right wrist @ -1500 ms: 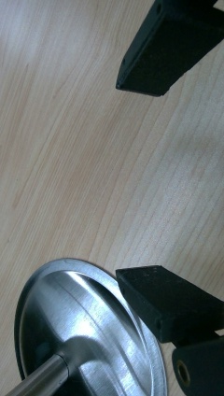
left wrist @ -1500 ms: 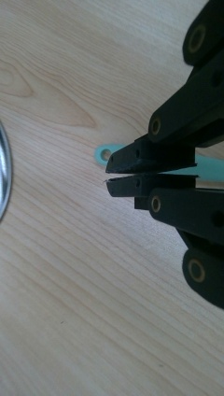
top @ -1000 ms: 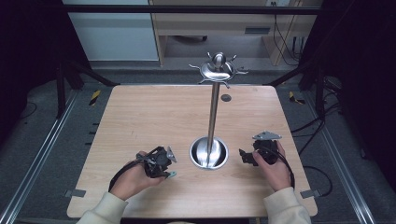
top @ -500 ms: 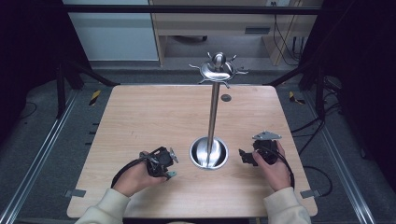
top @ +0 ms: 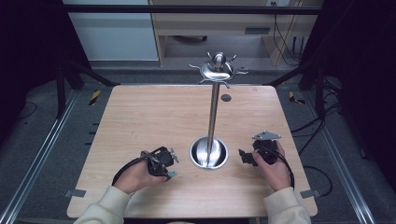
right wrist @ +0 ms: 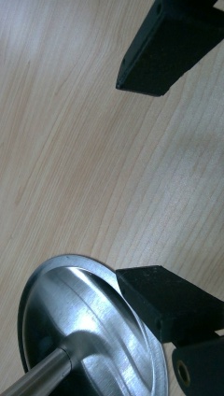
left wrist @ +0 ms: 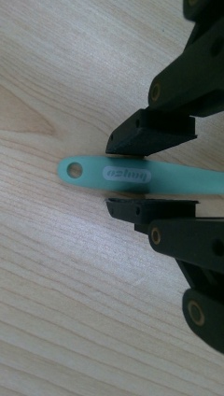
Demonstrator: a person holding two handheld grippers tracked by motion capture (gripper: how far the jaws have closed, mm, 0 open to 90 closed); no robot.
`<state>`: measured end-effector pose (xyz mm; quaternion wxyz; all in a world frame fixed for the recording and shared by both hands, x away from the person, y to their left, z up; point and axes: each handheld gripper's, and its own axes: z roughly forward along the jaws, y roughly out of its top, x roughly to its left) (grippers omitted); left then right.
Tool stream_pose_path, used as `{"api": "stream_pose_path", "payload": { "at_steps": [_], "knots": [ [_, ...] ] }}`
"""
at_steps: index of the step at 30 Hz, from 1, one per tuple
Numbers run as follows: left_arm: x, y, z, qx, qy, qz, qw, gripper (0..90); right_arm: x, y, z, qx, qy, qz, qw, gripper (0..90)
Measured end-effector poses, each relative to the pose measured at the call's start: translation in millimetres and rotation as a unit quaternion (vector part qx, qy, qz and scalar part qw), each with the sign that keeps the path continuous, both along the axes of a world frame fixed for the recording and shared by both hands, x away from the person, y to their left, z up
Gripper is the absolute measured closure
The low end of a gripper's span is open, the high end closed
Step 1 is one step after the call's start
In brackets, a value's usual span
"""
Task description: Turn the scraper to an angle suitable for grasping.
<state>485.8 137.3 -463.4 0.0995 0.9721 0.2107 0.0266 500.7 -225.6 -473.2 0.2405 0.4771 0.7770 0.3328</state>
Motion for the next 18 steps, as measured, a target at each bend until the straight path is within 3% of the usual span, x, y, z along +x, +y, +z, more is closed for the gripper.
{"api": "stream_pose_path", "payload": {
  "at_steps": [6, 12, 18],
  "knots": [
    [-0.3, -0.7, 0.3, 0.002, 0.000, -0.005, 1.0000, 72.6, -0.1, 0.2, 0.0, 0.000, 0.000, 0.000, 1.0000, 9.0],
    [-3.8, -0.4, 0.7, 0.000, -0.014, -0.005, 0.9999, 73.5, -0.2, -0.2, 0.0, -0.001, 0.000, 0.000, 1.0000, 9.0],
    [-5.7, 12.1, 16.0, -0.043, -0.034, 0.014, 0.9984, 73.7, 0.0, 0.5, -0.3, 0.000, 0.001, -0.001, 1.0000, 9.0]
  ]
}}
